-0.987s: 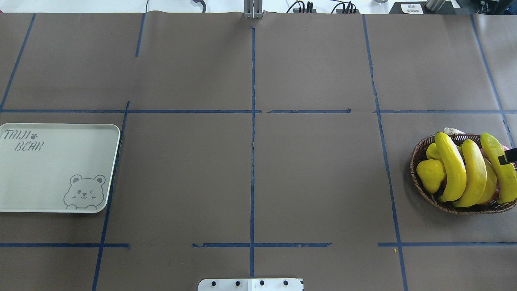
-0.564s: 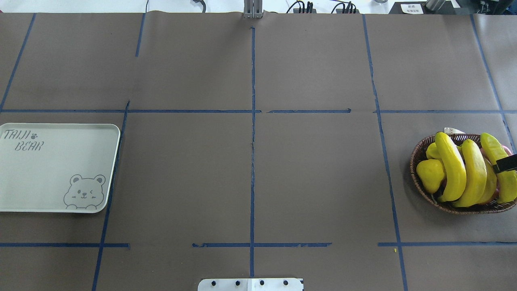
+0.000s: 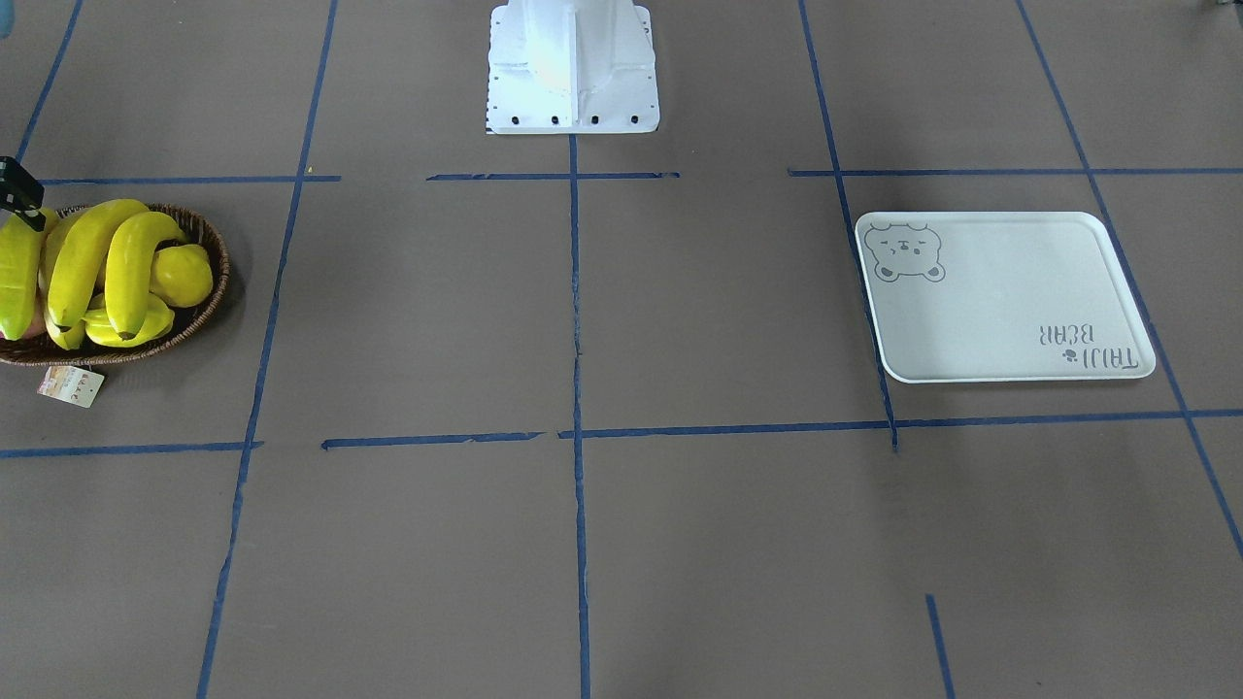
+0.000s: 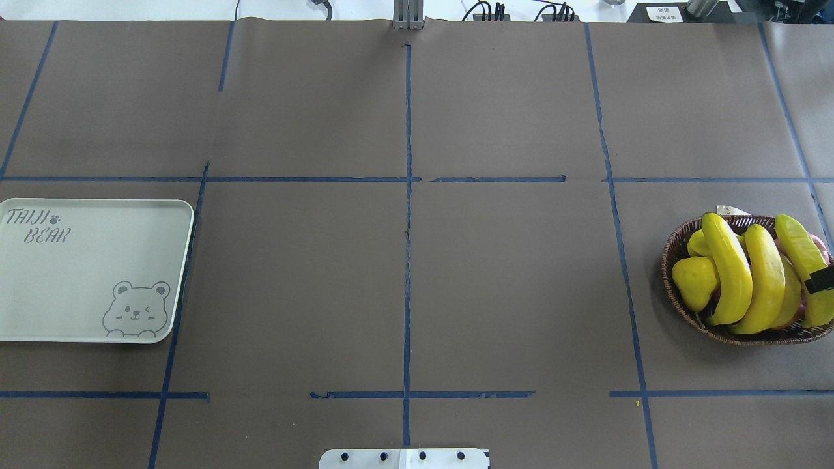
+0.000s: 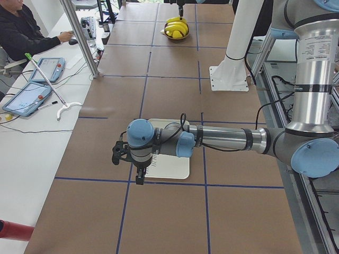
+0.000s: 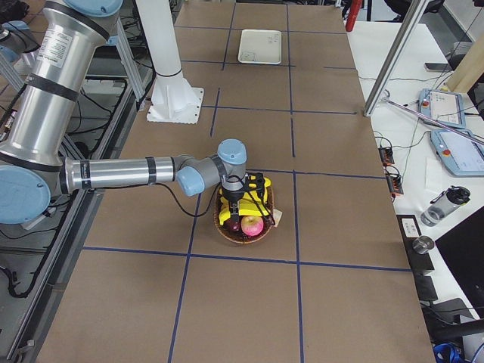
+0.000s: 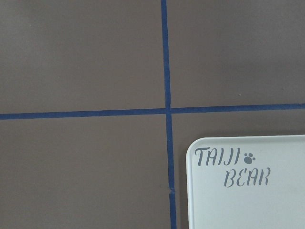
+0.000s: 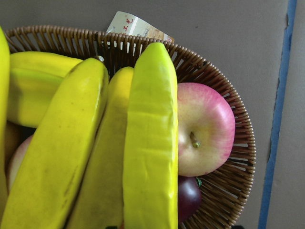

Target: Transfer all bananas from basket to plate

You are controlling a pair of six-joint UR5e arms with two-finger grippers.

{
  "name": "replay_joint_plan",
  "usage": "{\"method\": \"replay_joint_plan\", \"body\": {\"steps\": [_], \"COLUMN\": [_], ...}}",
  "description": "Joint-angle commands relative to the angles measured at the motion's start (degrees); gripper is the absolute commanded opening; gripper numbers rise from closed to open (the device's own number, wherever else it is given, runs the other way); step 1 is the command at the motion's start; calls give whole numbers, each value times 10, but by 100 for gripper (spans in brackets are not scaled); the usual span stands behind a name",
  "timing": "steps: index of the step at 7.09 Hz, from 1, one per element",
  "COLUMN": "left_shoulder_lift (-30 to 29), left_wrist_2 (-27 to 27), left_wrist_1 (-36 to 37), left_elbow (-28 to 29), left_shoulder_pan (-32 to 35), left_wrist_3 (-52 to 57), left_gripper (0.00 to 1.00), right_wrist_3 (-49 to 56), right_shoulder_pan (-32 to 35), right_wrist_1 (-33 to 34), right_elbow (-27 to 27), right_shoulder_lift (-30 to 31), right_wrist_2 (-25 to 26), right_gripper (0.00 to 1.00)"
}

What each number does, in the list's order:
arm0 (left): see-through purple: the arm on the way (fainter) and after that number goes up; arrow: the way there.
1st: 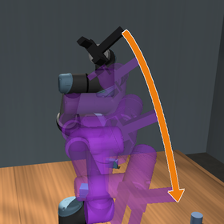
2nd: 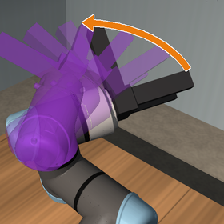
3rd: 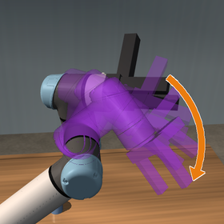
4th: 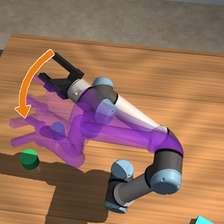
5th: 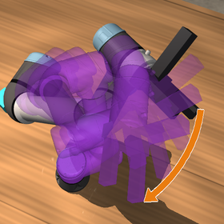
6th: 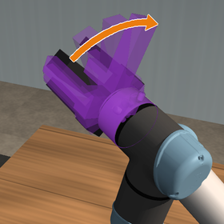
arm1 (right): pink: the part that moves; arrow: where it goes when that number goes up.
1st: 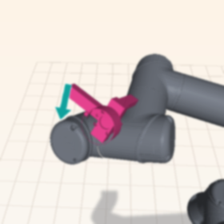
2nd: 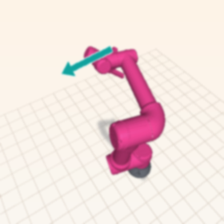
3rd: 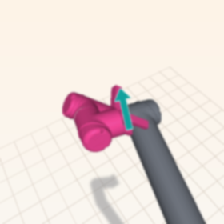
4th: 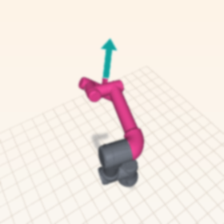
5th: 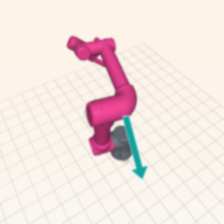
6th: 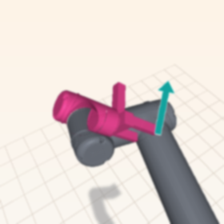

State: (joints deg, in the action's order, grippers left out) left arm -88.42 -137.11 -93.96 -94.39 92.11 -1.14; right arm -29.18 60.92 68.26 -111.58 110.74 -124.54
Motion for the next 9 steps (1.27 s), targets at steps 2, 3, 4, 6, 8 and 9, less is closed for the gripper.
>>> {"method": "replay_joint_plan", "body": {"steps": [2, 3, 4, 6, 8, 9], "left_shoulder_lift": [0, 1, 1, 1, 1, 1], "left_wrist_2": [0, -1, -17, -30, -30, -31], "left_wrist_1": [0, 0, 0, 0, 0, 0], "left_elbow": [1, 1, 1, 2, 2, 2], "left_shoulder_pan": [0, 0, 0, 0, 0, 0], "left_wrist_3": [0, 2, 2, 2, 1, 1], "left_gripper": [100, 100, 100, 100, 100, 100], "right_wrist_3": [1, 1, 2, 3, 7, 10], "right_shoulder_pan": [-19, -24, -26, -25, -19, 1], "right_wrist_1": [0, 0, -1, -1, -2, -1], "right_elbow": [10, 15, 22, 20, 15, 13], "right_shoulder_lift": [-3, -3, -5, -7, -7, -7], "right_wrist_2": [-1, 0, 1, -2, -4, -5], "right_gripper": [79, 79, 71, 27, 3, 0]}}
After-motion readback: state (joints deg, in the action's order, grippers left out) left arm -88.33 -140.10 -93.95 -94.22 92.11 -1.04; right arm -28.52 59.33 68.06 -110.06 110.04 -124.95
